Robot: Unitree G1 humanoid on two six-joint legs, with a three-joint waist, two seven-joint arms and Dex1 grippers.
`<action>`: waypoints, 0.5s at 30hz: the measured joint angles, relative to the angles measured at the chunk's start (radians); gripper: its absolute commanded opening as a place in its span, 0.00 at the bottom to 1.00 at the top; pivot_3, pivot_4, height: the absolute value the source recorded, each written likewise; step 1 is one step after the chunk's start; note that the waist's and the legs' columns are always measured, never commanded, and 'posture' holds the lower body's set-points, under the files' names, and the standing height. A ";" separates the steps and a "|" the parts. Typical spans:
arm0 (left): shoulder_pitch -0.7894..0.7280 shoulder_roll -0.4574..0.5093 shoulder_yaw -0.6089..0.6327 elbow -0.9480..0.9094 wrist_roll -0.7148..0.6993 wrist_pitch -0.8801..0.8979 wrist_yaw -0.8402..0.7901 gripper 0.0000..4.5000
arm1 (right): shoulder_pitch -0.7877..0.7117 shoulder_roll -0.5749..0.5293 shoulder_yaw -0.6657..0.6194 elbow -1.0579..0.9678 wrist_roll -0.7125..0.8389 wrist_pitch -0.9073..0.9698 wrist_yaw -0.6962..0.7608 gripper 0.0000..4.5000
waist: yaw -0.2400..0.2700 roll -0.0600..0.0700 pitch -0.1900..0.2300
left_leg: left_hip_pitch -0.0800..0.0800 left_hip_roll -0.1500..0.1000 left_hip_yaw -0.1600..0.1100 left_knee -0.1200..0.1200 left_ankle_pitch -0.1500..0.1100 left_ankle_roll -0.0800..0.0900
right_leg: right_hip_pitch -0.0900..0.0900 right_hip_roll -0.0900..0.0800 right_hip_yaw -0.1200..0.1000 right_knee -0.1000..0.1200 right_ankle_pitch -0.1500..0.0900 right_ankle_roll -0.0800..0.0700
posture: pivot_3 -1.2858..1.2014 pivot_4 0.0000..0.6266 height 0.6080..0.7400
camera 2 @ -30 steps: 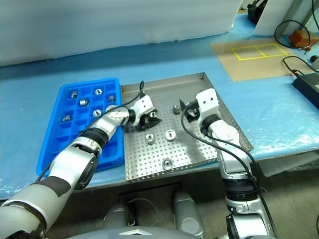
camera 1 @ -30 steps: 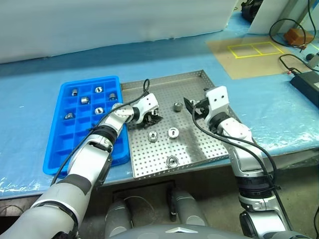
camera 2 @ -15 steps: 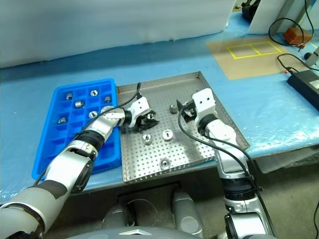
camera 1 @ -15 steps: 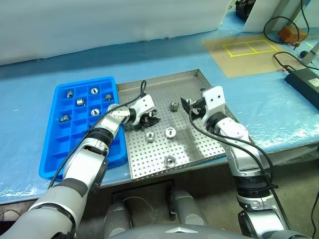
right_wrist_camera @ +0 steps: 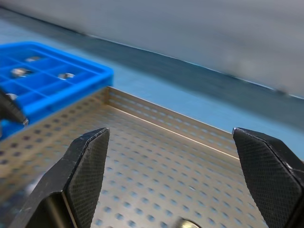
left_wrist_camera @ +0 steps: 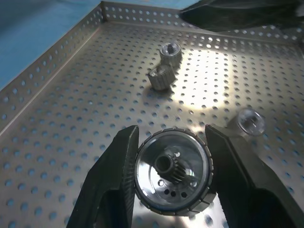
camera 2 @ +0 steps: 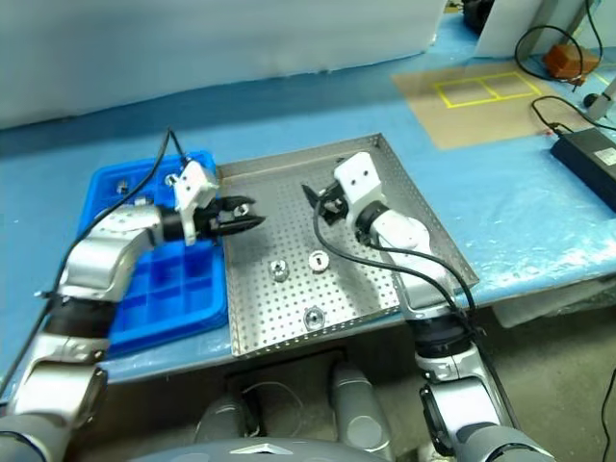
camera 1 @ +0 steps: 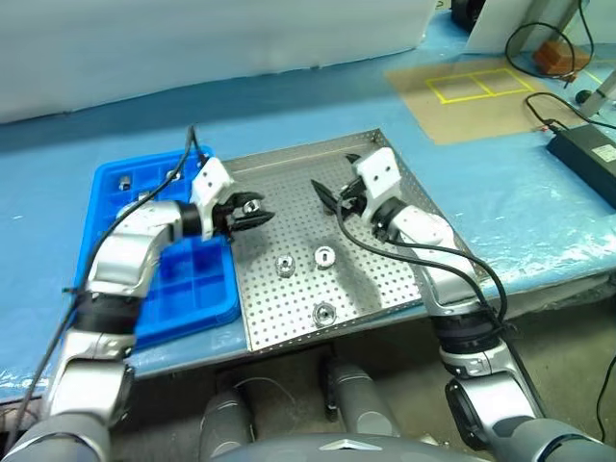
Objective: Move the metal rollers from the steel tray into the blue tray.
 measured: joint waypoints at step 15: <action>0.442 0.141 0.404 -0.278 -0.124 0.046 0.106 0.42 | -0.333 0.170 0.105 0.406 0.122 -0.151 0.532 0.96 | 0.180 0.001 0.005 | 0.001 0.001 0.000 -0.005 0.002 -0.003 | 0.000 -0.001 0.000 0.000 -0.001 -0.002 | 0.55 0.24 1.00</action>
